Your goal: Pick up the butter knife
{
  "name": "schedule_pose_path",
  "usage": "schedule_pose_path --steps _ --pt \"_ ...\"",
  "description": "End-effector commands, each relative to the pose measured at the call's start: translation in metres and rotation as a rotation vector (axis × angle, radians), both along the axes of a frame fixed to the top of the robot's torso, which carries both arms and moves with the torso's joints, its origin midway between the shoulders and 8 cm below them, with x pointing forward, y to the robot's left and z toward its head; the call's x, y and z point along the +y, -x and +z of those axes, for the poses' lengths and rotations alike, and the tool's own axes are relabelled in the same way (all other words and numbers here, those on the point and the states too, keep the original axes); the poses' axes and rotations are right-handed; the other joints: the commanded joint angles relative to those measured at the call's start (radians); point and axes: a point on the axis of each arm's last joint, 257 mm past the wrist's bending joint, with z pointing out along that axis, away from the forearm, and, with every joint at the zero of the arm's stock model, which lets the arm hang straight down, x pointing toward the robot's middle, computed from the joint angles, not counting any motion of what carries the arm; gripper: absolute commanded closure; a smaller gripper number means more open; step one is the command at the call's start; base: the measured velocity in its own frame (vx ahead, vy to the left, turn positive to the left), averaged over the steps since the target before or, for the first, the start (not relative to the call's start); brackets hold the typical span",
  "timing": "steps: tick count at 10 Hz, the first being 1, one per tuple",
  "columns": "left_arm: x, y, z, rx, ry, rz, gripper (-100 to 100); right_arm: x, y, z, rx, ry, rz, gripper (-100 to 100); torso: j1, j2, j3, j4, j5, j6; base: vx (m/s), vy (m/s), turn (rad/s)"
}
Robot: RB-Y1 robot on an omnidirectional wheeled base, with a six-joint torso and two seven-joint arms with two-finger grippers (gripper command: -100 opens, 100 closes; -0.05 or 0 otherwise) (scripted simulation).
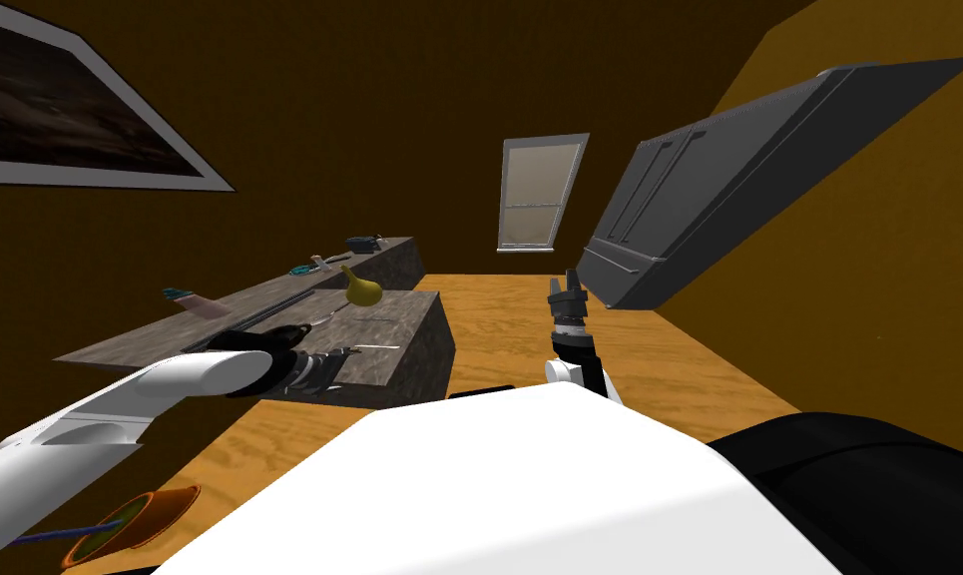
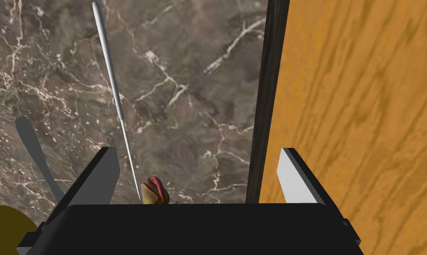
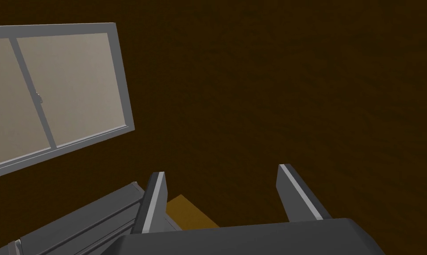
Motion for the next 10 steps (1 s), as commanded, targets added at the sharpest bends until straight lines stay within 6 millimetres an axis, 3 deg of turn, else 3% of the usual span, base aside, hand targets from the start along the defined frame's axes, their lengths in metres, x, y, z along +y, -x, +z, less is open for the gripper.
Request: schedule_pose_path --steps 1,5,6,7,8,10 --pt "0.003 0.013 -0.011 0.041 0.008 0.019 -100 0.0 0.0 0.0 0.0 0.0 0.0 0 0.0 0.0 0.0 0.0 0.0 0.0 0.193 -0.016 -0.157" --pt "0.012 0.056 -0.042 0.182 0.023 0.078 -100 0.0 0.0 0.0 0.0 0.0 0.0 0 0.004 -0.006 -0.004 -0.002 0.001 0.0 0.203 0.048 -0.186" --pt "0.009 0.047 -0.036 0.155 0.021 0.069 -100 0.0 0.0 0.0 0.0 0.0 0.0 0 0.004 -0.006 -0.004 -0.002 0.001 0.0 0.082 0.033 -0.043" --pt "0.01 0.049 -0.037 0.161 0.021 0.07 0 0.0 0.0 0.0 0.0 0.0 0.0 0 0.002 -0.001 -0.001 -0.001 0.0 -0.001 0.016 0.007 0.005" --pt "0.012 0.05 -0.05 0.153 0.025 0.082 -100 0.0 0.0 0.0 0.0 0.0 0.0 0 0.0 0.004 0.002 0.001 0.0 -0.001 -0.012 0.007 -0.102" --pt "0.013 0.05 -0.05 0.154 0.025 0.084 -100 0.0 0.0 0.0 0.0 0.0 0.0 0 0.0 0.009 0.005 0.002 0.0 -0.001 -0.02 0.007 -0.044"
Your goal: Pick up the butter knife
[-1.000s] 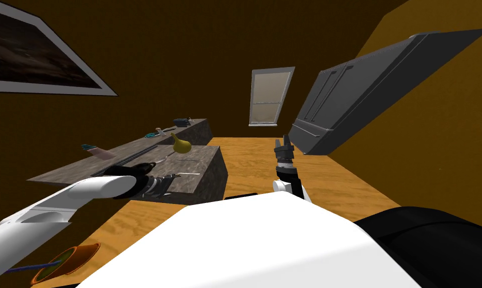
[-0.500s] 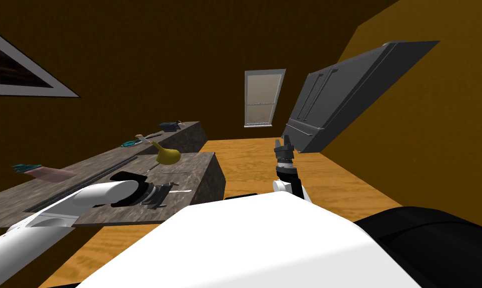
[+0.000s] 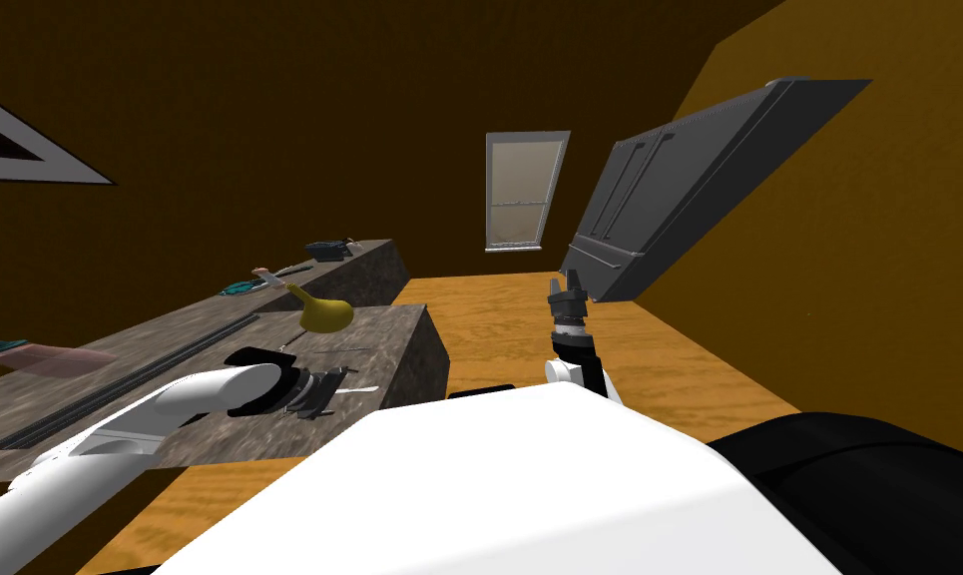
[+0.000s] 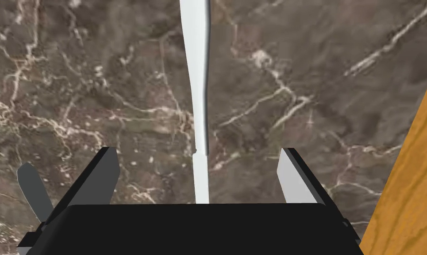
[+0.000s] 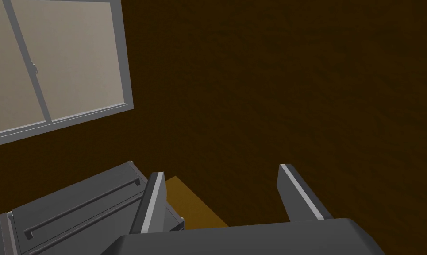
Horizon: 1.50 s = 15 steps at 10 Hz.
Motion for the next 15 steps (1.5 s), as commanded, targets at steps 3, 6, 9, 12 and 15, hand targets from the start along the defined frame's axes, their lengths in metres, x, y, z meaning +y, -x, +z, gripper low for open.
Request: schedule_pose_path --steps 3,6,9,12,15 --pt "0.0 0.0 0.0 0.0 0.0 0.0 100 0.0 0.0 0.0 0.0 0.0 0.0 0 0.0 -0.001 0.0 0.0 0.0 0.0 0.0 0.0 0.0" --pt "0.0 0.0 0.0 0.0 0.0 0.0 0 0.0 0.0 0.0 0.0 0.0 0.0 0 0.0 -0.001 0.0 0.0 0.0 0.0 0.0 0.0 0.0" --pt "0.031 0.016 -0.007 0.044 -0.072 0.036 -100 0.0 0.0 0.0 0.0 0.0 0.0 0 -0.009 -0.004 -0.002 -0.001 -0.002 0.0 0.046 -0.117 -0.006" --pt "0.036 0.019 -0.008 0.052 -0.083 0.042 0 0.0 0.0 0.0 0.0 0.0 0.0 0 -0.006 -0.003 -0.002 -0.001 -0.002 0.0 0.028 -0.075 0.0" --pt "0.044 0.023 -0.024 0.046 -0.078 0.034 -100 0.0 0.0 0.0 0.0 0.0 0.0 0 -0.002 -0.002 -0.001 -0.001 0.0 0.0 0.024 -0.018 0.02"
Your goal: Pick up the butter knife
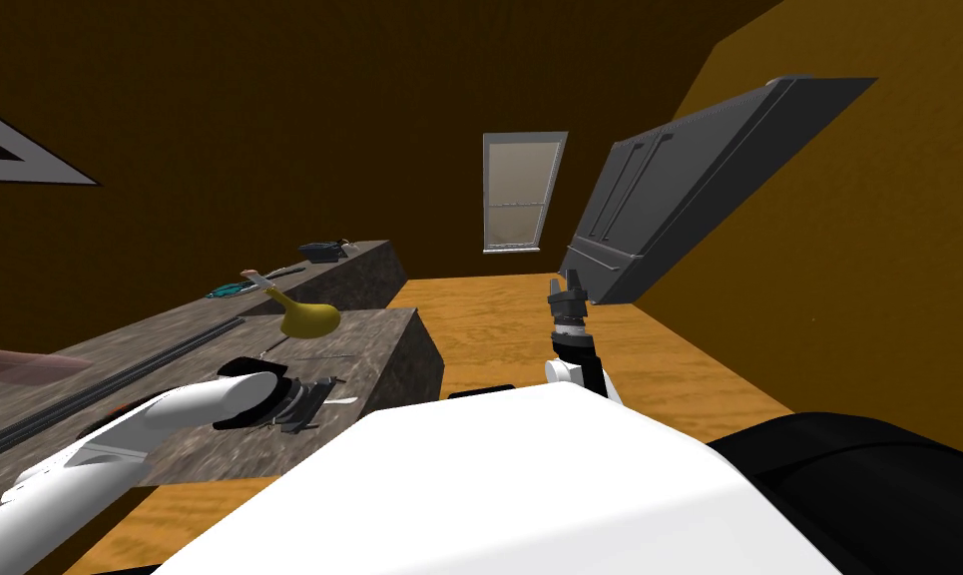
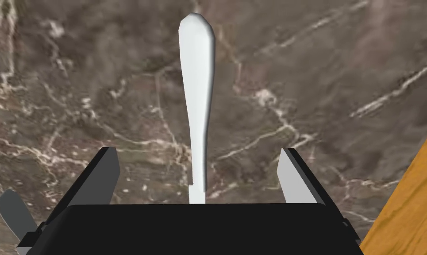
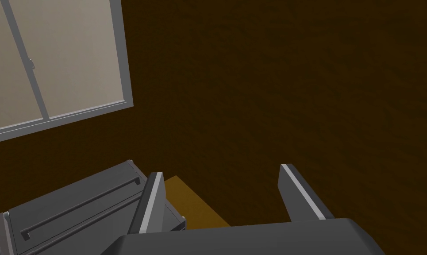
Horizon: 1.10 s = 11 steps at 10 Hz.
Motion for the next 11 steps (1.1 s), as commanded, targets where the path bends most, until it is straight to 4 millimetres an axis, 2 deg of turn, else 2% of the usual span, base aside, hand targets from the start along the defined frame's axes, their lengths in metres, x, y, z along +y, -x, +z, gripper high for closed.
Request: schedule_pose_path --steps 1,2,3,4,8,9,10,11 --pt "0.003 0.001 -0.006 -0.002 0.001 -0.005 -100 0.0 0.0 0.0 0.0 0.0 0.0 0 0.0 0.0 0.0 0.0 0.0 0.0 0.027 -0.011 0.012" --pt "0.006 0.003 -0.012 -0.003 0.003 -0.008 -100 0.0 0.0 0.0 0.0 0.0 0.0 0 0.0 0.0 0.0 0.0 0.0 0.0 0.026 -0.009 0.015" --pt "0.005 0.002 -0.008 -0.002 0.002 -0.003 -100 0.0 0.0 0.0 0.0 0.0 0.0 0 0.001 0.0 0.0 0.0 0.0 0.0 0.011 -0.005 0.006" --pt "0.006 0.003 -0.008 -0.003 0.002 -0.006 100 0.0 0.0 0.0 0.0 0.0 0.0 0 0.001 0.001 0.0 0.0 0.0 0.0 0.0 0.0 0.0" --pt "0.006 0.002 -0.008 -0.005 0.001 -0.007 100 0.0 0.0 0.0 0.0 0.0 0.0 0 0.003 0.0 -0.001 -0.001 0.002 0.001 0.0 0.0 0.0" --pt "0.006 0.002 -0.008 -0.005 0.001 -0.007 0 0.0 0.0 0.0 0.0 0.0 0.0 0 0.003 0.0 -0.001 -0.001 0.002 0.001 0.0 0.0 0.0" --pt "0.001 0.0 -0.001 -0.001 0.0 -0.002 100 0.0 0.0 0.0 0.0 0.0 0.0 0 0.003 -0.001 -0.001 -0.001 0.002 0.001 -0.024 0.011 -0.026" --pt "0.0 -0.001 0.002 0.0 -0.001 -0.001 100 0.0 0.0 0.0 0.0 0.0 0.0 0 0.004 0.0 0.0 -0.001 0.002 0.001 -0.029 0.022 -0.034"
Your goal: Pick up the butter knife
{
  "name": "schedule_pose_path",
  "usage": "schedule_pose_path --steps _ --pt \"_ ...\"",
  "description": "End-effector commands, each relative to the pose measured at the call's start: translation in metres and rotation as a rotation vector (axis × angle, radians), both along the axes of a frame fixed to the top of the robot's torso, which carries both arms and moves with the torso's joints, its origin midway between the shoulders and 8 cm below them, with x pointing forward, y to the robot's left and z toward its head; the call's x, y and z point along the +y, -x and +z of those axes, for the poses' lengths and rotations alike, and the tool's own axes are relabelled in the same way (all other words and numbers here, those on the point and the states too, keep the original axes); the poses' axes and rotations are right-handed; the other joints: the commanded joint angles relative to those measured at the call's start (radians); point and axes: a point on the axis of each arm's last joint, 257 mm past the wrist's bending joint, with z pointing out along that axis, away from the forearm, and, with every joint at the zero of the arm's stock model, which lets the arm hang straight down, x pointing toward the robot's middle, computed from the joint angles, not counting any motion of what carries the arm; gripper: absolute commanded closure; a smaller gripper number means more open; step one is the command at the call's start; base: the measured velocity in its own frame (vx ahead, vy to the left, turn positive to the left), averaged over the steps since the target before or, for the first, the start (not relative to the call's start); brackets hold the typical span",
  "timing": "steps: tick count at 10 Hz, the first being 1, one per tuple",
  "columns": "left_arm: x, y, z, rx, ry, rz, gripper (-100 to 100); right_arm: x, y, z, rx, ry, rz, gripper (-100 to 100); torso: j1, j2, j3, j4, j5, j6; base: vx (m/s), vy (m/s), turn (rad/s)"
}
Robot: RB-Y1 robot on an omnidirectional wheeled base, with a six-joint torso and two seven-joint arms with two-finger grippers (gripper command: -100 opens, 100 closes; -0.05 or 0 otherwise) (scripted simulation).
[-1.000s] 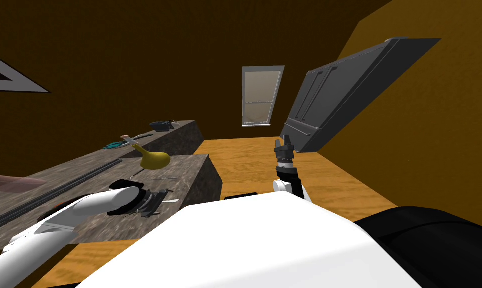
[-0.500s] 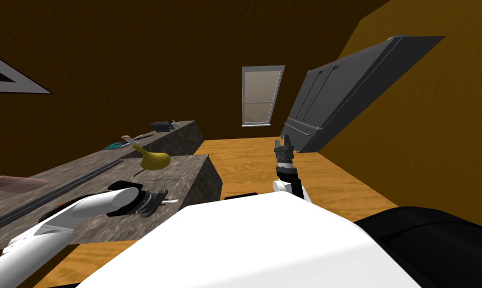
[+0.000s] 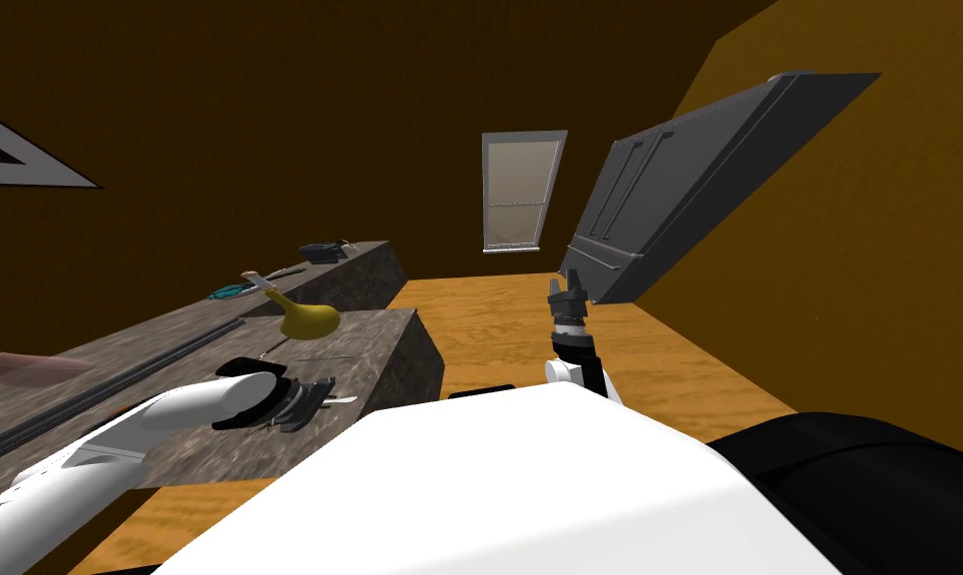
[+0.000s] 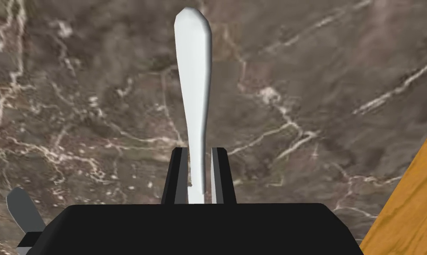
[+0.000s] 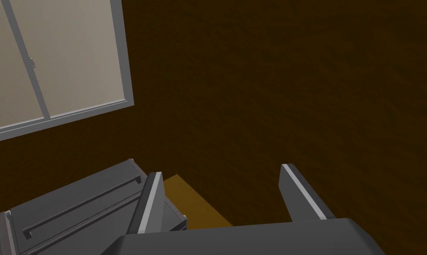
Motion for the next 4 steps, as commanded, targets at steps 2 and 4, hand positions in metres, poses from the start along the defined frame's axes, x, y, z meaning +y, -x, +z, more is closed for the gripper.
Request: schedule_pose_path --steps 2,4 --pt "-0.006 -0.0029 0.0094 0.005 -0.003 0.007 100 0.0 0.0 0.0 0.0 0.0 0.0 0 0.0 0.0 0.0 0.0 0.0 0.0 -0.026 0.016 -0.015" --pt "-0.006 -0.0027 0.0087 0.003 -0.002 0.006 0 0.0 0.0 0.0 0.0 0.0 0.0 0 0.0 -0.001 -0.001 0.0 0.0 0.0 -0.004 0.003 -0.002"
